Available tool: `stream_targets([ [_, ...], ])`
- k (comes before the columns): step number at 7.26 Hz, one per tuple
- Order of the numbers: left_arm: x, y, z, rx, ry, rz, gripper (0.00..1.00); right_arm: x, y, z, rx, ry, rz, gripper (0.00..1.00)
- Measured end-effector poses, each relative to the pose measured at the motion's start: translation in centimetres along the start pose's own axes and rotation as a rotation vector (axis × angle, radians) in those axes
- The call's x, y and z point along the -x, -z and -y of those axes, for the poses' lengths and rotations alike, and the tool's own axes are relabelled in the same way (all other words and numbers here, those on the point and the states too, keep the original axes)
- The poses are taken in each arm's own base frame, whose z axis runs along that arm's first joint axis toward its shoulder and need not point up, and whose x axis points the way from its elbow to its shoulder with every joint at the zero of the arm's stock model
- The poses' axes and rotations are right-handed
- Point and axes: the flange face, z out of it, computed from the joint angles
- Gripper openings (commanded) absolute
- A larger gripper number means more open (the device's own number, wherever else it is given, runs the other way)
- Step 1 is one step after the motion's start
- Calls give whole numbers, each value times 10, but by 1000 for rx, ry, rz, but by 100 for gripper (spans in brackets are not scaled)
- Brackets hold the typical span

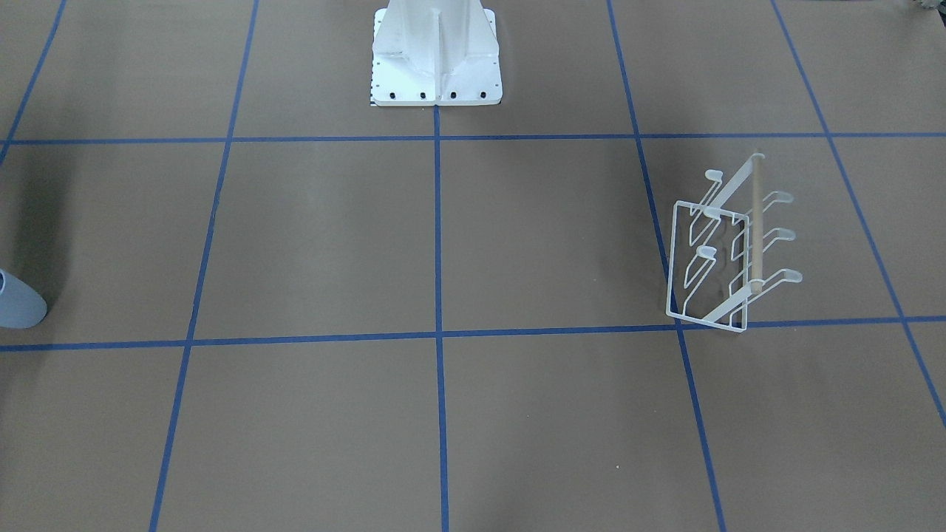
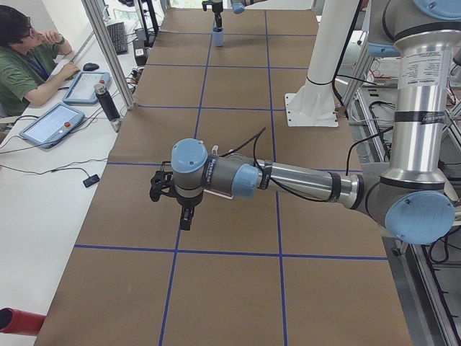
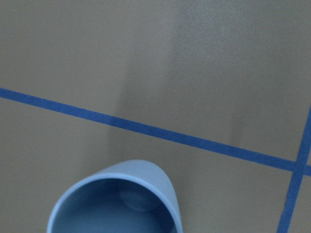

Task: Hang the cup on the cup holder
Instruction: 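Lower the right gripper into the light blue cup's rim and grasp it, then lift the cup with the right gripper and carry it toward the table center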

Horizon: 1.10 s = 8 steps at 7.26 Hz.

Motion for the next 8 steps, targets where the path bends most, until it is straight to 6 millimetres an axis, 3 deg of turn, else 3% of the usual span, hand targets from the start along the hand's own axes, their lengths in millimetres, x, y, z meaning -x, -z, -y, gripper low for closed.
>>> stream_targets([
  [3, -1, 1, -1, -16, -18, -3, 98, 11, 6, 6, -15, 22, 25, 0],
  [5, -3, 2, -3, -55, -61, -9, 98, 42, 27, 12, -42, 51, 112, 0],
  [6, -5, 4, -3, -73, -79, -12, 98, 78, 51, 25, -76, 51, 157, 0],
  [8, -11, 7, -1, -87, -79, -18, 98, 185, 107, 59, -138, 10, 255, 0],
])
